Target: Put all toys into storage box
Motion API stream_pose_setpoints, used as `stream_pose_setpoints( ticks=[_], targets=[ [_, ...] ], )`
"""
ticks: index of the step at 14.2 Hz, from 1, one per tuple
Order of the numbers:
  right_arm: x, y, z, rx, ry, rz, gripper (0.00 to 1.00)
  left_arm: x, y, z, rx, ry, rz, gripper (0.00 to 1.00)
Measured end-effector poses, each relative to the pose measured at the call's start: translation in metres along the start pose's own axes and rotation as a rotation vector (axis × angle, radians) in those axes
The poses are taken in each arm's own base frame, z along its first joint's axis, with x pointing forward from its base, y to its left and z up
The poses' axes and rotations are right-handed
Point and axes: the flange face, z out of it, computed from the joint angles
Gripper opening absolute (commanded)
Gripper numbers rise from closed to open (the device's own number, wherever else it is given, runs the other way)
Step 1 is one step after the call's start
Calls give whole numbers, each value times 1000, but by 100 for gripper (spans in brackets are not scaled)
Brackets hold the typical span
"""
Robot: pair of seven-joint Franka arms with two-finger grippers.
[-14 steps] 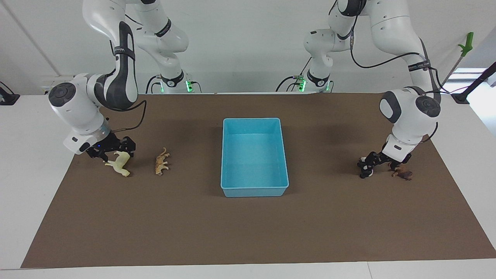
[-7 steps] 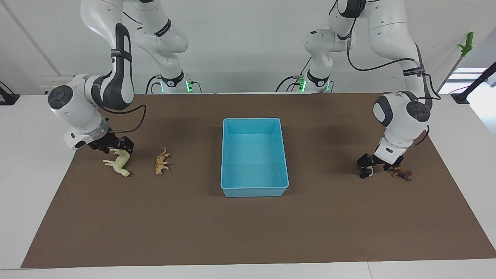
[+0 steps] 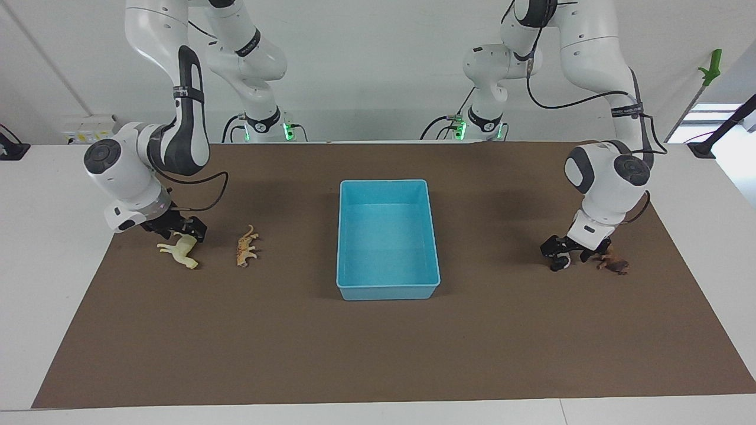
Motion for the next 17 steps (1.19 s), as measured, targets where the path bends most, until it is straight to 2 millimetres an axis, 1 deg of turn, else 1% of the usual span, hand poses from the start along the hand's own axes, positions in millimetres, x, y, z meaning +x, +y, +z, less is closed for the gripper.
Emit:
stream_pose_setpoints(
  ticks=[2,3,4,5,7,10,13,14,15,16,17],
  targets=[
    [0,11,8,0,6,18,99,-2,0,2,-1,-10,0,100],
    [0,17,12,-1,11,24,91,-3,1,2,-3,-23,1,100],
    [-2,20,16,-1,12,30,79,-4,1,2,-5,-43,1,100],
    [-3,21,18,-1,12,33,70,-5,2,-1,-7,-55,1,100],
    [-3,21,19,0,9,32,48,-5,2,-5,-8,-60,2,100],
    [-5,19,21,1,5,29,0,-7,7,-2,-10,-67,9,100],
    [-3,17,19,-2,10,21,0,-12,18,5,-13,-79,20,100],
    [-1,15,15,-3,17,17,0,-13,21,6,-13,-79,16,100],
    [4,13,6,-4,23,12,0,-13,23,7,-12,-77,13,100],
    [10,10,-7,-3,19,6,0,-13,24,7,-12,-75,11,100],
    [18,6,-27,-3,12,-3,0,-13,24,7,-12,-74,10,100]
  ],
)
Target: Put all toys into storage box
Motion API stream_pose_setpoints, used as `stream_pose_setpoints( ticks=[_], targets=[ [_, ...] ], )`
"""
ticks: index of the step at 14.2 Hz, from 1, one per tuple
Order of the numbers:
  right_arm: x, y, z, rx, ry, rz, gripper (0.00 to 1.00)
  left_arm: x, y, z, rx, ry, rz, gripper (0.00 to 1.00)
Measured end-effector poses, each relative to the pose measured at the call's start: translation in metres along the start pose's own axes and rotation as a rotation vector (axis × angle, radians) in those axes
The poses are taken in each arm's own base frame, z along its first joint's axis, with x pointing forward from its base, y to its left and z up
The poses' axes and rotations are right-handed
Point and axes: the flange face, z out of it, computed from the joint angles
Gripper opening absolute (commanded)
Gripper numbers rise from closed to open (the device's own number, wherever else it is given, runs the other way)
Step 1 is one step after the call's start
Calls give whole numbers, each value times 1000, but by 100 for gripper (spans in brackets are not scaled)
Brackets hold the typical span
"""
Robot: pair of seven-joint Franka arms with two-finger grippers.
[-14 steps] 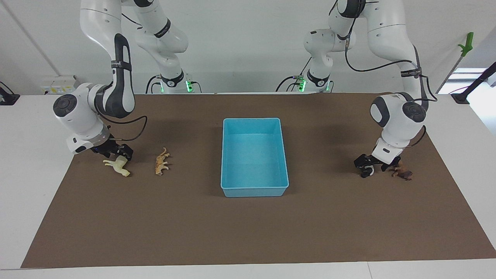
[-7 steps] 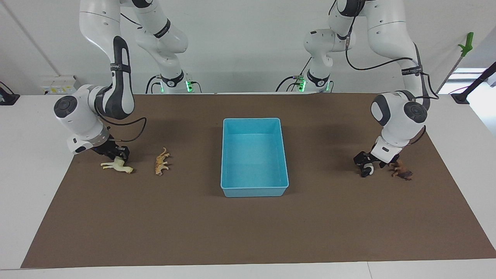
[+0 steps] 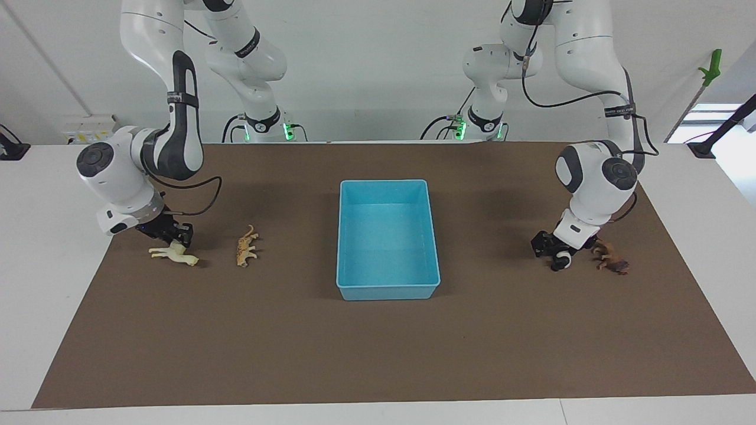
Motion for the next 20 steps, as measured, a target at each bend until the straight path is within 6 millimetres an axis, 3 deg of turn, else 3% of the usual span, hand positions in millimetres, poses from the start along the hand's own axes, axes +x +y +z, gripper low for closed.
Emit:
stream_pose_setpoints(
  ticks=[1,2,3,4,8,10,11,13,15,17,18,20],
  targets=[
    [7,-5,-19,0,-2,-9,0,0,0,0,0,3,0,94],
    [12,-8,-34,-1,1,-15,0,0,0,1,1,10,-1,64],
    [15,-9,-42,-1,6,-18,0,0,0,1,1,14,-5,27],
    [17,-9,-44,-1,9,-18,0,0,-1,2,1,15,-22,0],
    [19,-9,-36,-1,-5,-18,0,3,6,-3,-1,17,-179,0],
    [19,-9,-35,-1,-6,-18,0,10,29,-18,-28,-13,-287,0],
    [19,-9,-36,-1,-5,-18,0,15,45,-36,-54,-35,-342,0],
    [20,-9,-37,-1,-1,-18,0,17,83,-94,-98,-84,-442,0],
    [21,-9,-39,-1,3,-18,0,3,141,-164,-135,-97,-583,0],
    [22,-10,-41,-2,8,-18,0,-26,218,-209,-158,-84,-695,0],
    [23,-13,-44,-1,13,-16,0,-43,259,-220,-164,-84,-737,0],
    [28,-30,-51,-1,31,1,0,-72,327,-220,-179,-80,-777,0]
  ],
)
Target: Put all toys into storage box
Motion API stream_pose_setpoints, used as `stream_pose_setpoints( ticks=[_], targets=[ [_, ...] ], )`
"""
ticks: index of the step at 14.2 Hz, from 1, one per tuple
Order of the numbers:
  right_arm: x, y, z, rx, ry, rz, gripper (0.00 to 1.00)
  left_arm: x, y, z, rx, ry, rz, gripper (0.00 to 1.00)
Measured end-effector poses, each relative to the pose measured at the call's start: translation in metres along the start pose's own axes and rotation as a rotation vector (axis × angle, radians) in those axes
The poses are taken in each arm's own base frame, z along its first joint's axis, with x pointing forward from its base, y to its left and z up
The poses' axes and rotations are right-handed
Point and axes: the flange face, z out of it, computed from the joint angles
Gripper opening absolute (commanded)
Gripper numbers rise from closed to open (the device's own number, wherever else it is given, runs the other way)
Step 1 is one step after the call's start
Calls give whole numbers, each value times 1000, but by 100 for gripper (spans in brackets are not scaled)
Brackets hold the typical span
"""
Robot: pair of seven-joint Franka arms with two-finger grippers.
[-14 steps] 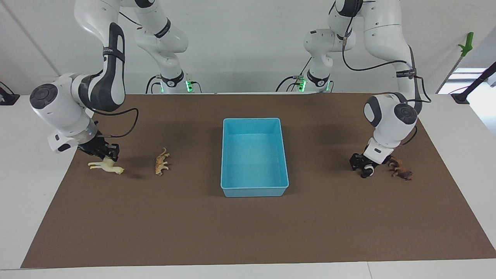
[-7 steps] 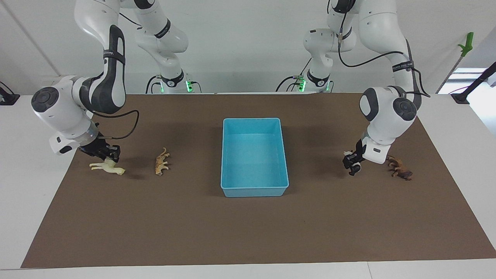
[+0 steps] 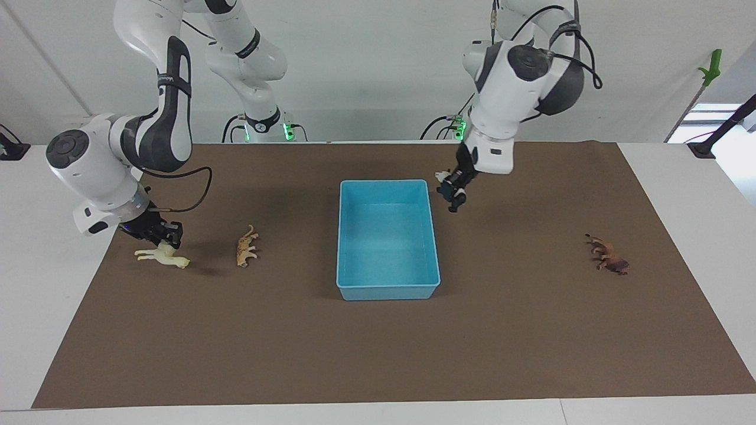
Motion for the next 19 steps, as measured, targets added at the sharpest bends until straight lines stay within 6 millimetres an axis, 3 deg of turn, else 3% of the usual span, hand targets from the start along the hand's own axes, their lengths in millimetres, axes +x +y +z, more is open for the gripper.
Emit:
stream_pose_setpoints(
  ticks=[2,3,7,9,11,12,13,14,19],
  targets=[
    [6,-17,-7,0,20,26,0,-45,9,33,-19,4,7,0],
    [10,-24,-11,0,29,34,0,-52,6,52,-17,5,7,0],
    [19,-58,-18,6,51,55,0,-47,-20,117,47,-1,-13,0],
    [19,-75,-18,8,51,88,0,-53,-26,129,63,-3,-6,0],
    [17,-94,-17,9,52,115,0,-55,-25,129,53,0,-1,0],
    [17,-102,-15,10,52,122,0,-55,-24,128,39,4,0,9],
    [17,-108,-12,10,50,123,0,-54,-22,127,28,7,-1,80],
    [17,-110,-10,9,46,123,0,-53,-22,127,24,9,-2,100],
    [12,-127,-3,7,33,144,0,-52,-23,127,28,8,-5,100]
  ],
)
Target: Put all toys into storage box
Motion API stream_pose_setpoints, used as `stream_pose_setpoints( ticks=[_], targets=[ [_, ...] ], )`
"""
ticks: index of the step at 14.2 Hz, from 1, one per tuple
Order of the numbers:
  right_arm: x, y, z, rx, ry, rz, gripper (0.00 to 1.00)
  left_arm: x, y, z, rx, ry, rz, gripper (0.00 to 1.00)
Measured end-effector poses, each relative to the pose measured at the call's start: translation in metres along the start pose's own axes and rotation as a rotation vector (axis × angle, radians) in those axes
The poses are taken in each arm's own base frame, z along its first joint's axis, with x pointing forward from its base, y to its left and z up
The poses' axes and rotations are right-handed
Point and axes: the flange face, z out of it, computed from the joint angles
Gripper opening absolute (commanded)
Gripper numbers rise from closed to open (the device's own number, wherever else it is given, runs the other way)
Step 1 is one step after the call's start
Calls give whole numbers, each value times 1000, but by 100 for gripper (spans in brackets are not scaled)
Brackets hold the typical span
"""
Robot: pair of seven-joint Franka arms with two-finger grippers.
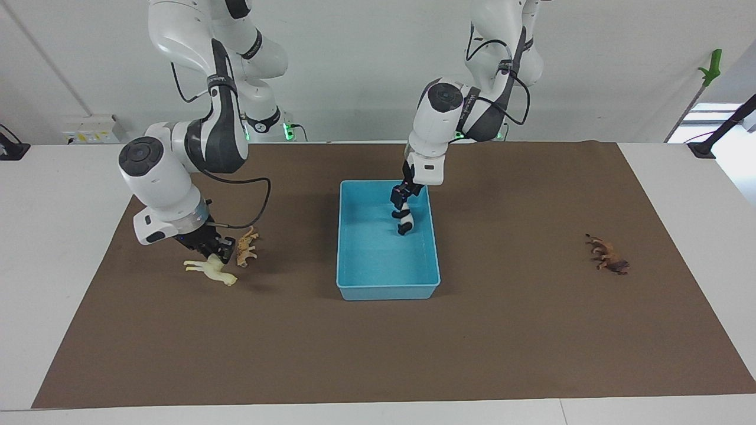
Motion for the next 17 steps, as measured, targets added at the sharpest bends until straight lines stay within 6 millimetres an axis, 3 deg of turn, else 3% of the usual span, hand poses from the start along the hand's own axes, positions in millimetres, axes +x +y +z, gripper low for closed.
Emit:
stream_pose_setpoints(
  ticks=[3,5,6,8,11,14,15,17],
  targets=[
    [-2,-7,-1,3,1,21,0,3,-2,-5,19,-5,-5,100],
    [-7,-30,-8,20,11,58,0,31,-10,-30,61,33,-2,100],
    [-11,-48,-16,36,21,86,0,59,-20,-51,72,62,11,100],
    [-22,-92,-35,76,42,138,0,136,-60,-93,68,85,38,100],
    [-61,-190,-56,118,44,160,0,256,-148,-125,61,107,133,100],
    [-109,-290,-54,129,35,178,0,347,-239,-136,49,153,202,100],
    [-119,-315,-48,123,39,174,0,370,-255,-131,49,166,202,100],
    [-128,-343,-26,114,29,158,0,411,-264,-115,49,192,205,100]
  ],
)
